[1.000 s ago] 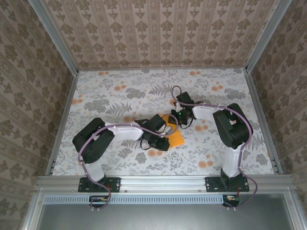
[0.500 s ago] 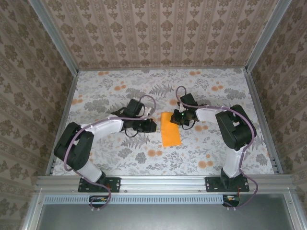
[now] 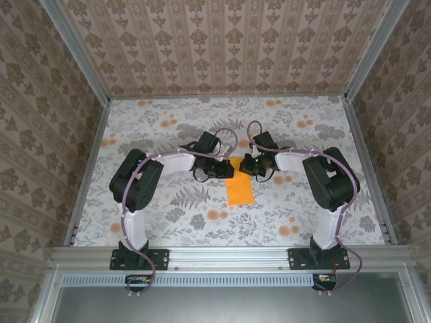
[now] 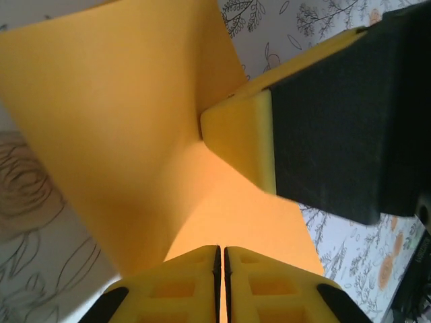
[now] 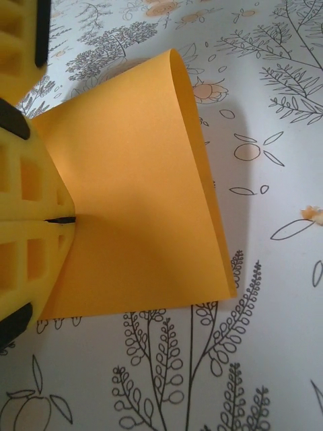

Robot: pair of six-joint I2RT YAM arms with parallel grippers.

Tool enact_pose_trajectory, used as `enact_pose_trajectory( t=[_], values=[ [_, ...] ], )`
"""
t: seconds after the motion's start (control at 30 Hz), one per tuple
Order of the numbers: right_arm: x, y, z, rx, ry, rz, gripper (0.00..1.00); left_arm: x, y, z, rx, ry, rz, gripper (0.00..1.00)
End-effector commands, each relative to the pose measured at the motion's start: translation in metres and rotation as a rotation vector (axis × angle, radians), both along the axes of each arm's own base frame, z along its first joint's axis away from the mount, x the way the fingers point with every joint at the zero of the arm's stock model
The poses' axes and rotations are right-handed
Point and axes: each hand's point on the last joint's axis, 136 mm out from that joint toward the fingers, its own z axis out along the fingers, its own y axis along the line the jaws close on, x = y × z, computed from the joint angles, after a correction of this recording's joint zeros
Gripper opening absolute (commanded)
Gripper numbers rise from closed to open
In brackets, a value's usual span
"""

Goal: Fold a paper plane with a square sheet of paper (fold left side to right side)
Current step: Hold the square sheet of paper at the center of the table.

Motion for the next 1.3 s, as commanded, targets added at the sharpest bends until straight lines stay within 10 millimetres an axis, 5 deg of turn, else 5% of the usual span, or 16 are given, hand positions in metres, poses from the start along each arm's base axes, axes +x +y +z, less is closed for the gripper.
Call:
enact_pose_trajectory(
  t=[0.0, 0.23, 0.47, 0.63, 0.87, 1.07, 1.27],
  values=[
    [-0.02, -0.019, -0.033, -0.099, 0.101, -0.007, 0.04, 0.007, -0.001, -0.006, 0.027, -0.023, -0.013, 0.13],
    [-0.009, -0.007, -0.018, -0.038, 0.04, 0.023, 0.06, 0.003, 0.004, -0.024, 0.089, 0.004, -0.01, 0.13],
    [0.006, 0.001, 0.029, 0.014, -0.102, 0.047, 0.15, -0.006, 0.013, -0.034, 0.148, 0.03, 0.008, 0.12],
    [-0.021, -0.01, 0.046, -0.027, -0.095, 0.079, 0.17, -0.009, 0.012, -0.035, 0.157, 0.035, 0.006, 0.12],
    [-0.087, -0.008, 0.021, -0.002, 0.085, 0.129, 0.05, -0.011, 0.011, -0.034, 0.164, 0.034, 0.005, 0.12],
    [-0.109, -0.001, -0.002, -0.037, 0.178, 0.163, 0.04, -0.01, 0.008, -0.03, 0.159, 0.028, 0.002, 0.12],
    [-0.119, -0.021, -0.025, -0.16, 0.243, 0.153, 0.03, -0.002, 0.002, -0.009, 0.109, -0.001, 0.008, 0.13]
  ],
)
